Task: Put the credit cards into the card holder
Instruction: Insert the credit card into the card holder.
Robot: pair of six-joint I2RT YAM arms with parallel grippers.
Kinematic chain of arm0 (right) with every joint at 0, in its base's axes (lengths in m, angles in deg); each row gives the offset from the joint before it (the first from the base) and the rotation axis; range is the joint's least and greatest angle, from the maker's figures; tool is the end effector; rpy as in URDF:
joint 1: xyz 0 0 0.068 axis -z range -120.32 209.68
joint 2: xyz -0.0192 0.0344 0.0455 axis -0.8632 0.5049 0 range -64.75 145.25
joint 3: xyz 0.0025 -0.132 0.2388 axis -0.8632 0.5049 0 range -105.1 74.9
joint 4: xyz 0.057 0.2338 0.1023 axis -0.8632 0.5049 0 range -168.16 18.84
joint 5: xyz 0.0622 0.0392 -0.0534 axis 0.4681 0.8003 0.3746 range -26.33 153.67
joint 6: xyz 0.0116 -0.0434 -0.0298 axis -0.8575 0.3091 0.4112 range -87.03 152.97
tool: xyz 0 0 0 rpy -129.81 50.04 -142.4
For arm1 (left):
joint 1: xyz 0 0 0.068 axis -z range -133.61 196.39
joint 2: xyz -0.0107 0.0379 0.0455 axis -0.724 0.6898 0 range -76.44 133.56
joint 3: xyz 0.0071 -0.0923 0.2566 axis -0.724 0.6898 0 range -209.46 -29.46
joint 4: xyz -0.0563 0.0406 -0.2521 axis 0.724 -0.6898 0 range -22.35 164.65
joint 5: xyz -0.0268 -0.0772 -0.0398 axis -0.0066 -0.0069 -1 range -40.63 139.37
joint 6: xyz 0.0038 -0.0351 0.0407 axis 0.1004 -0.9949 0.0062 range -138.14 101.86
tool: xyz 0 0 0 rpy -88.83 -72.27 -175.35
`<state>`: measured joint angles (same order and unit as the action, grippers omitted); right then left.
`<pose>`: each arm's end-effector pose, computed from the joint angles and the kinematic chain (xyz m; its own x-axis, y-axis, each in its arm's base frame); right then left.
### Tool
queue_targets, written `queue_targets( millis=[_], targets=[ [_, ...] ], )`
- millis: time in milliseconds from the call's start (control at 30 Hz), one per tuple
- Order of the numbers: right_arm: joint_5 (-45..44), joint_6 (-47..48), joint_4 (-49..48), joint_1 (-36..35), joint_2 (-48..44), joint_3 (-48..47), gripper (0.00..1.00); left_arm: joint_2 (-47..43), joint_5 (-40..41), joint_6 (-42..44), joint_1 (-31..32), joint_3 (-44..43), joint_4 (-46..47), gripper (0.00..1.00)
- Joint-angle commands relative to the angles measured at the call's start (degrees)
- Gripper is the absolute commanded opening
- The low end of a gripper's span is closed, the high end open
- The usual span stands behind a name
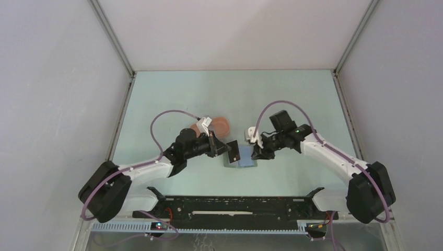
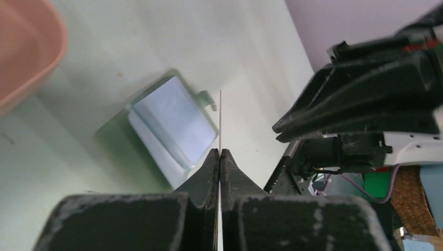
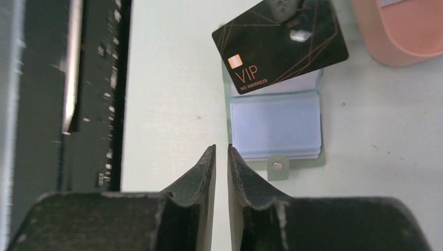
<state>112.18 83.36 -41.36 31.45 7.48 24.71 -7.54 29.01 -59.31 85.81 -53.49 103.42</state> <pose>0.1984 0.1369 0.2452 0.0239 -0.5665 -0.8237 -0.9984 -0.0565 0.0098 0.1807 -0.1646 0.1997 -0.7232 -0.2044 -0.6597 0.5016 0.5012 -0.7051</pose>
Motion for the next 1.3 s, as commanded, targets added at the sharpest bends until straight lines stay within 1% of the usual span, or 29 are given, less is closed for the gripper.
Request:
queue_targets(
  millis=[0,100,300,733,1267],
  targets=[
    [-14.9,6.7,-10.7,-5.5,2.0,2.7,0.2,5.6,-3.0,-3.0,-2.3,-2.7,4.4,0.0],
    [-18.9,7.8,-14.4,-7.7,3.5,5.0,0.21,9.2,-3.2,-3.8,-2.7,-2.7,6.6,0.0],
    [-22.5,7.7,-15.8,-10.0,7.7,5.2,0.22,15.1,-3.3,-4.8,-3.8,-1.9,10.4,0.0],
    [-26.2,8.0,-16.5,-12.4,12.1,5.2,0.24,20.2,-0.8,-6.3,-4.2,2.2,18.1,0.0],
    [-28.8,8.7,-16.6,-13.6,13.9,5.2,0.27,18.8,1.7,-8.6,-4.1,6.5,18.1,0.0]
  ],
)
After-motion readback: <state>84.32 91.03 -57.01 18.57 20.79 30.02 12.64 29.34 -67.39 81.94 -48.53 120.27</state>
